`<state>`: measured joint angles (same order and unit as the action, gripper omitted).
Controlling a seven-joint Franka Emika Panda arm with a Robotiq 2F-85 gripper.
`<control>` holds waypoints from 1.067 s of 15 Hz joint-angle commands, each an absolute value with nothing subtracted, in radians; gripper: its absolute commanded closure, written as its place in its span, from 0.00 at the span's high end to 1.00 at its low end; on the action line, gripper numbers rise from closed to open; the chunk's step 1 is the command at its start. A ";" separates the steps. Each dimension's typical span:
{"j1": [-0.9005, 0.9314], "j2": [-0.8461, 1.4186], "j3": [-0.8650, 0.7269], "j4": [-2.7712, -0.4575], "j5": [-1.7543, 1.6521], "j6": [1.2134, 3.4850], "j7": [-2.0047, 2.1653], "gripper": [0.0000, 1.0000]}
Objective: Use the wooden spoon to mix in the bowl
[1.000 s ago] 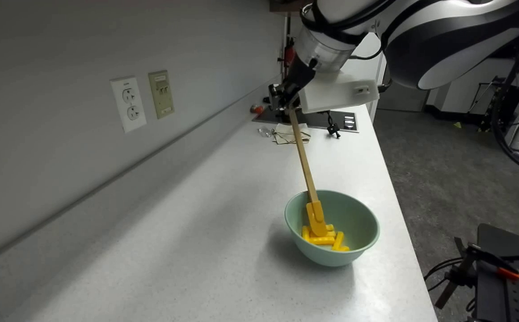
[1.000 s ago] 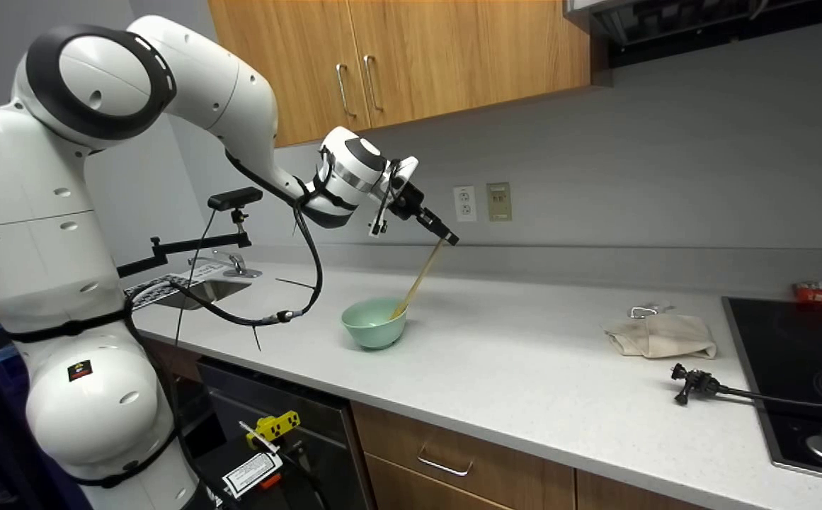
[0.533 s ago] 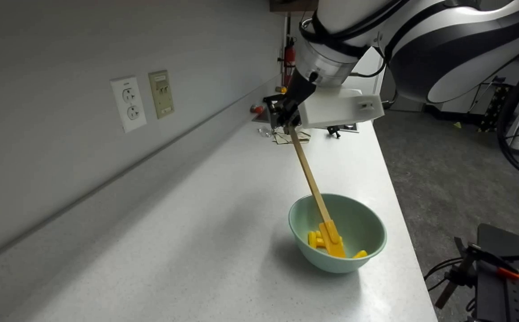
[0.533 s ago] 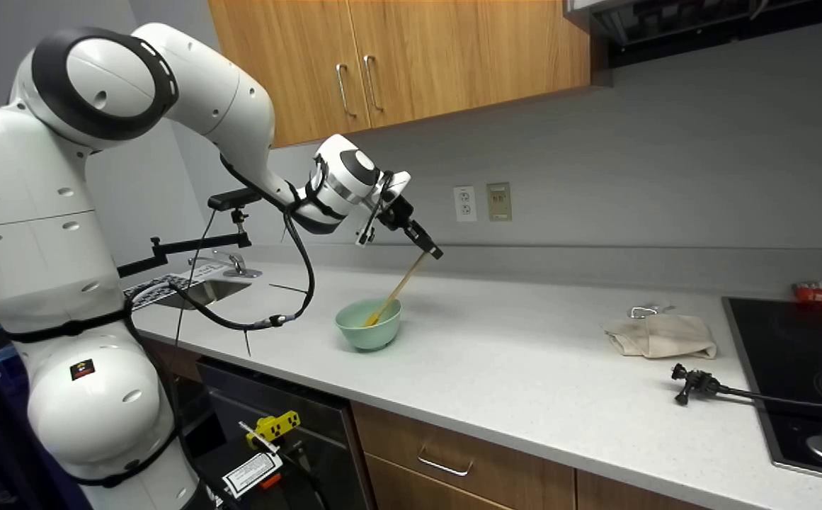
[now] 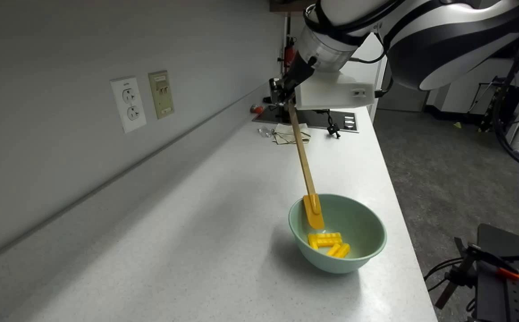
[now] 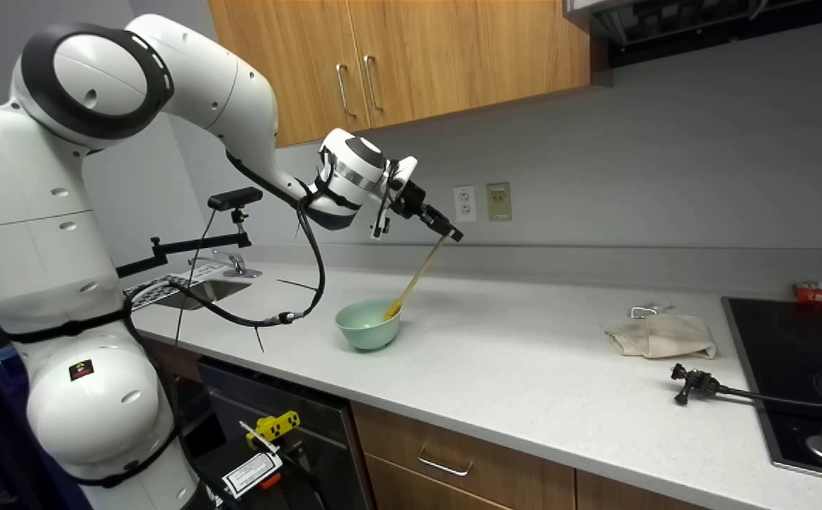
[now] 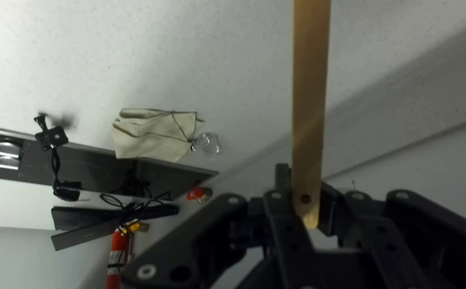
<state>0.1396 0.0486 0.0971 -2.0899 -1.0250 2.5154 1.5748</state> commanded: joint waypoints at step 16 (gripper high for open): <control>0.148 0.025 0.134 -2.123 -0.516 2.558 1.251 0.02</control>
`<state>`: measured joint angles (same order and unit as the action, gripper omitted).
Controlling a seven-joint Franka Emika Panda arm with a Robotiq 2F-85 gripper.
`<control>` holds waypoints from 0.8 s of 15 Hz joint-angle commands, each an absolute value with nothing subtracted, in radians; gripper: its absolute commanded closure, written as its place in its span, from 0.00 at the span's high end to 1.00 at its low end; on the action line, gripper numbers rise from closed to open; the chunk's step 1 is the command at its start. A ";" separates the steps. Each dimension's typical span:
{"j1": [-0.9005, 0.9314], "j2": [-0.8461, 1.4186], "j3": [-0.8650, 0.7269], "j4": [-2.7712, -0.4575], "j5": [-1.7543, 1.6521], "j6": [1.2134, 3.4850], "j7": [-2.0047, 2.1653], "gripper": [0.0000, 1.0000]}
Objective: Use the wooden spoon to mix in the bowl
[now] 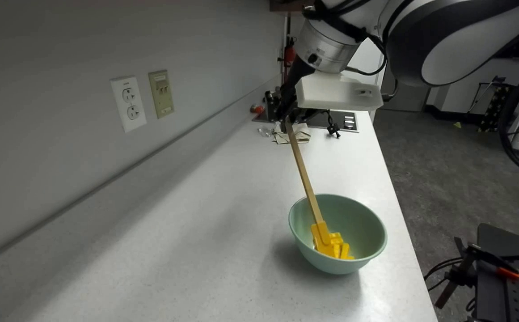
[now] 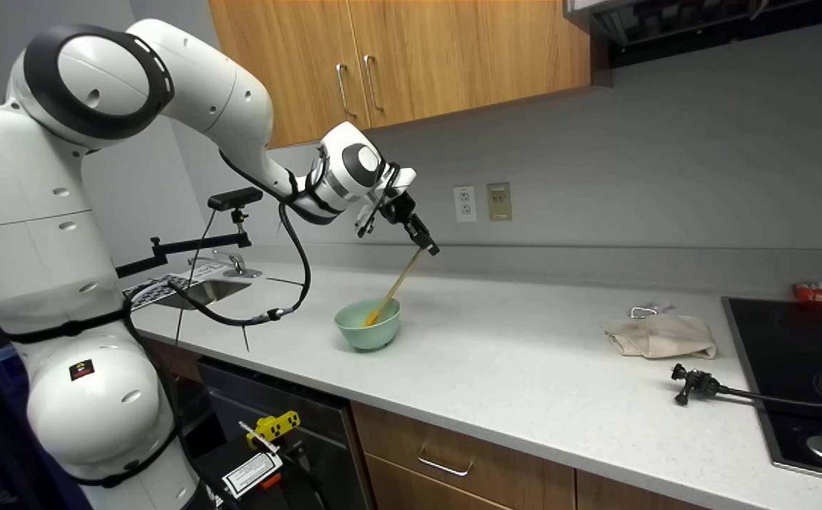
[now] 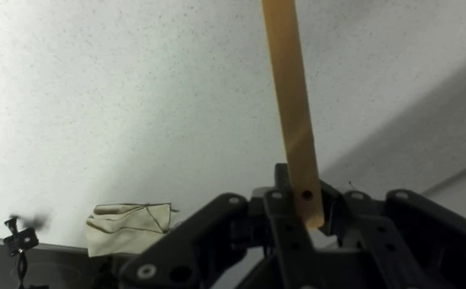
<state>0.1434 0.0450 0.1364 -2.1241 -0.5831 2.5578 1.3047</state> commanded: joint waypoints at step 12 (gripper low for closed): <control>0.140 -0.019 0.126 -2.159 -0.676 2.553 1.290 0.02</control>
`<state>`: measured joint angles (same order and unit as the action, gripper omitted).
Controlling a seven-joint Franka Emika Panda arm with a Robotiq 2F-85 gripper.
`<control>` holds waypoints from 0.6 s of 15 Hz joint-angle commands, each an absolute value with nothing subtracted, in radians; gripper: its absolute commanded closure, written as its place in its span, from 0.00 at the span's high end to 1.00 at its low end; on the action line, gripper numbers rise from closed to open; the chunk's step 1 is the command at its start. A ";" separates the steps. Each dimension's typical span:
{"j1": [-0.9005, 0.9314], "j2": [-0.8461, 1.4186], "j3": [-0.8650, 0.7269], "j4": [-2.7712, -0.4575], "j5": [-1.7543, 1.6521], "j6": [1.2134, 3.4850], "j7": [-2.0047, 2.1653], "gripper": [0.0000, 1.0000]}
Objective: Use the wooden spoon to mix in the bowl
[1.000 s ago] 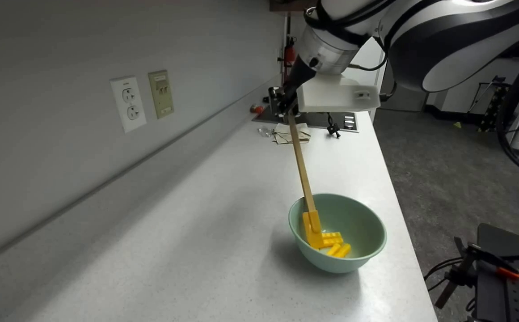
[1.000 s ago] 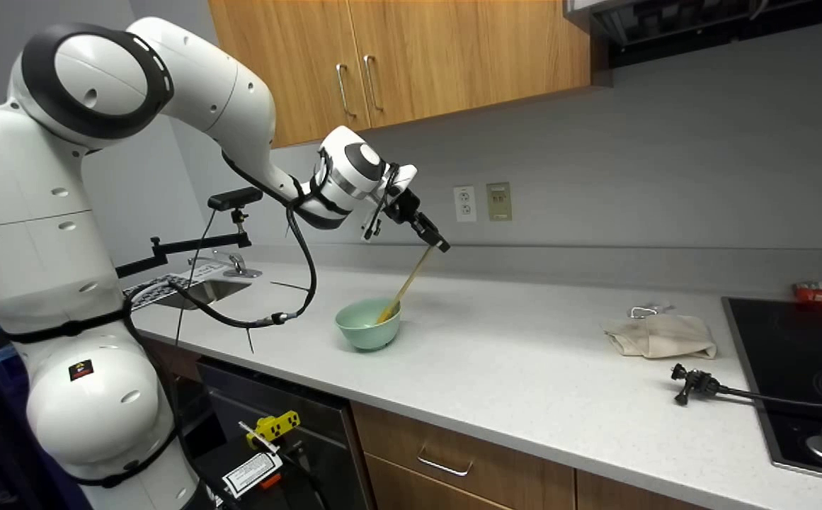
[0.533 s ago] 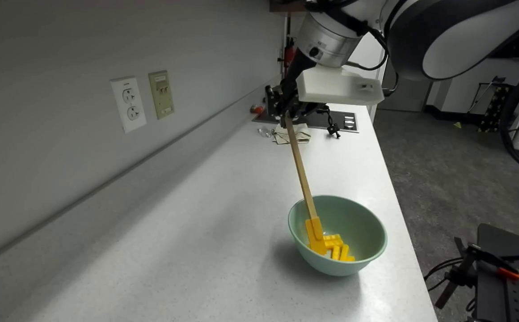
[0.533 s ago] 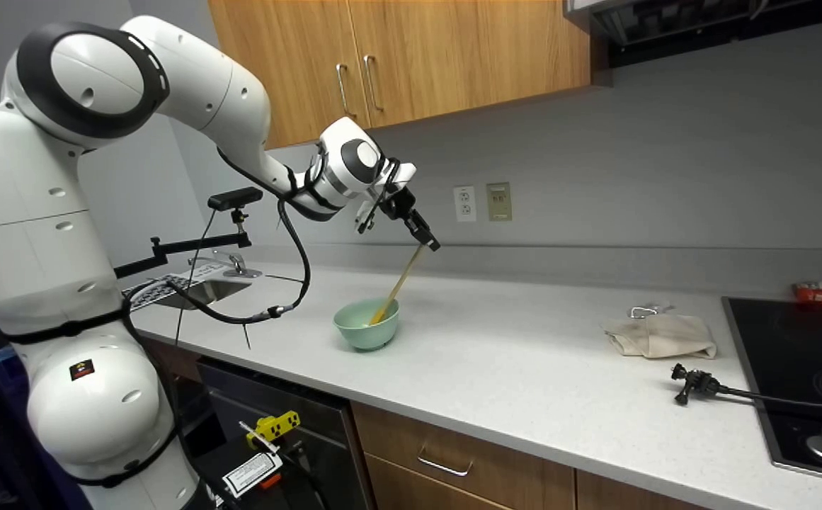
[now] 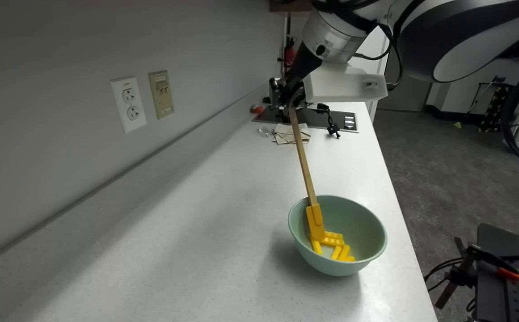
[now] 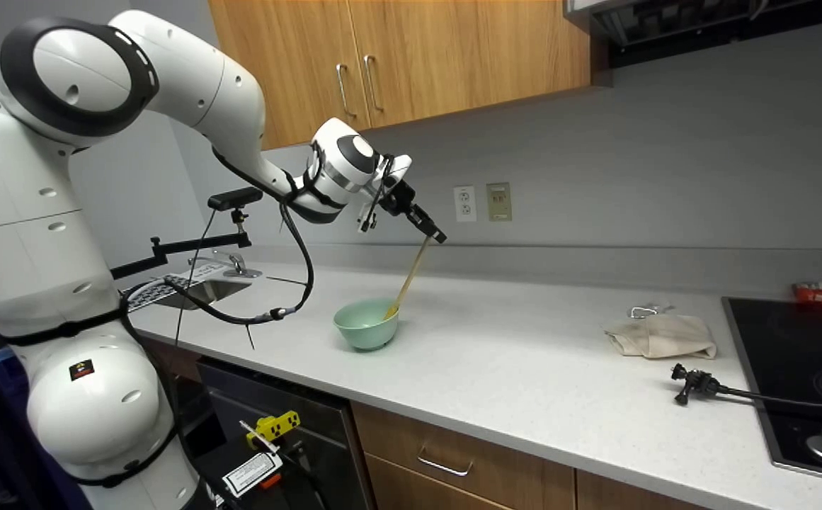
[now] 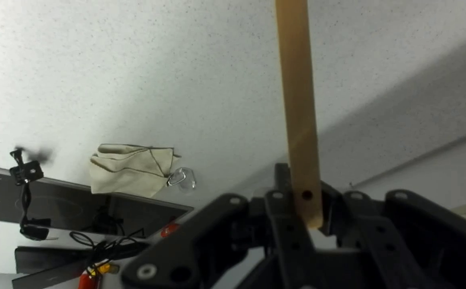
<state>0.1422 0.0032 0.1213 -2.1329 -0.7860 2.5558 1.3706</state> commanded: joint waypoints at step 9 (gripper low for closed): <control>0.123 -0.037 0.114 -2.173 -0.660 2.573 1.272 0.02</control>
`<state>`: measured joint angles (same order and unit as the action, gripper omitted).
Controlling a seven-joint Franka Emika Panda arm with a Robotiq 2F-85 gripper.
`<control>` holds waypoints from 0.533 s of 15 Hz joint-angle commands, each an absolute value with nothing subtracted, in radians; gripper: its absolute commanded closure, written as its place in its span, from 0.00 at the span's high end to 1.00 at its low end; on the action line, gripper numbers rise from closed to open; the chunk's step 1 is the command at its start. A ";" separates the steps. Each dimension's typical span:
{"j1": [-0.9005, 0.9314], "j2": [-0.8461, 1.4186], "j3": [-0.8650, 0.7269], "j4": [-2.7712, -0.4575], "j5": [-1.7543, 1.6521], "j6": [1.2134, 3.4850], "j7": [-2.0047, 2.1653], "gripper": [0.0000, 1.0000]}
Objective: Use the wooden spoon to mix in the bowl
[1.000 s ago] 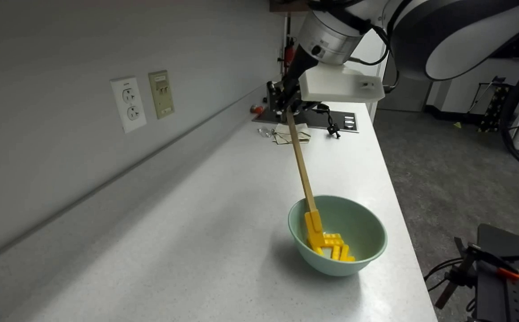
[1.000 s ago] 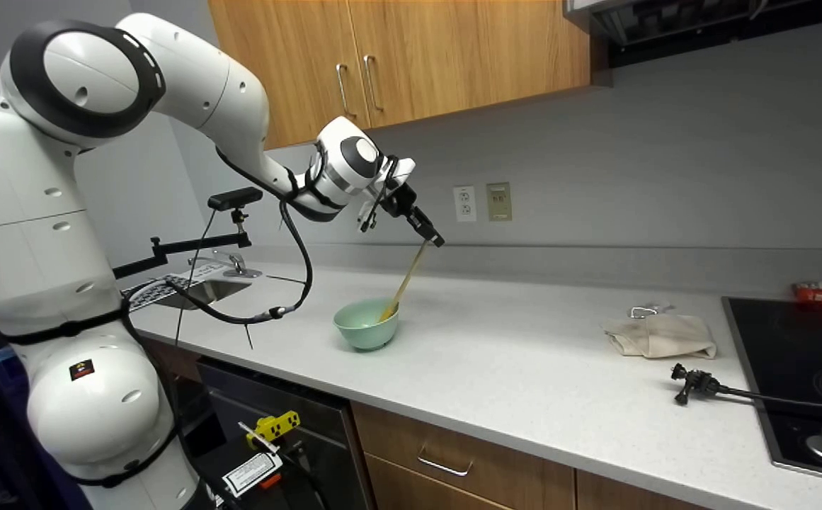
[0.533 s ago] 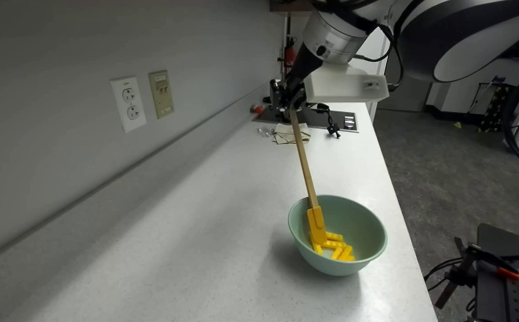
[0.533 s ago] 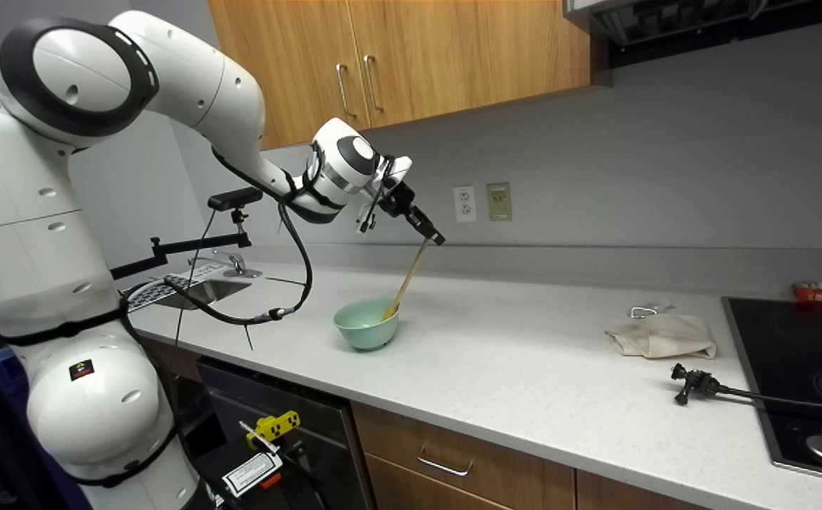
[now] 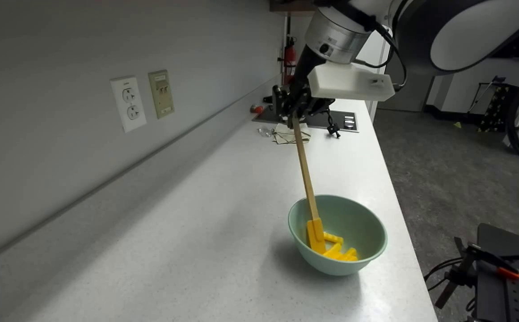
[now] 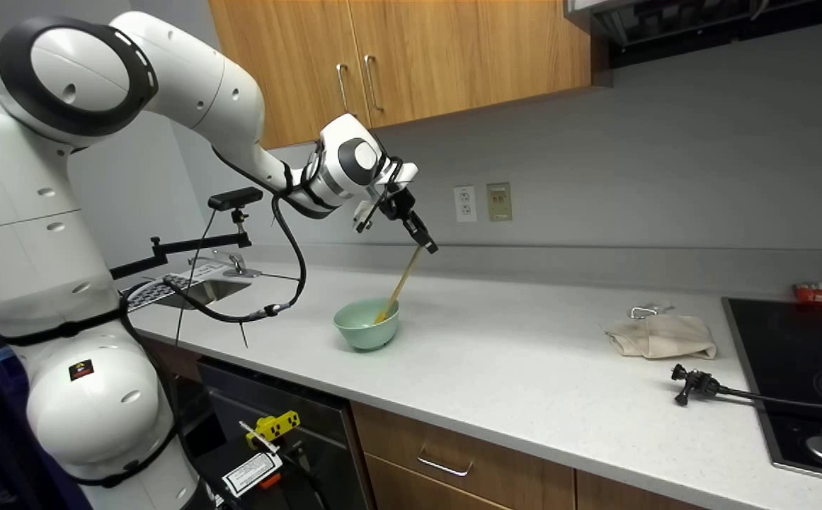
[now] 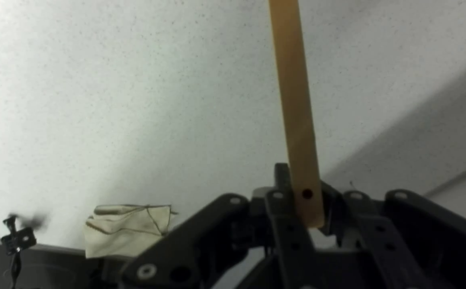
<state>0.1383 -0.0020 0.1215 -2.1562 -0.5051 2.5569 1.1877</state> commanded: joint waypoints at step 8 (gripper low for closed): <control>0.120 -0.044 0.121 -2.179 -0.702 2.559 1.298 0.02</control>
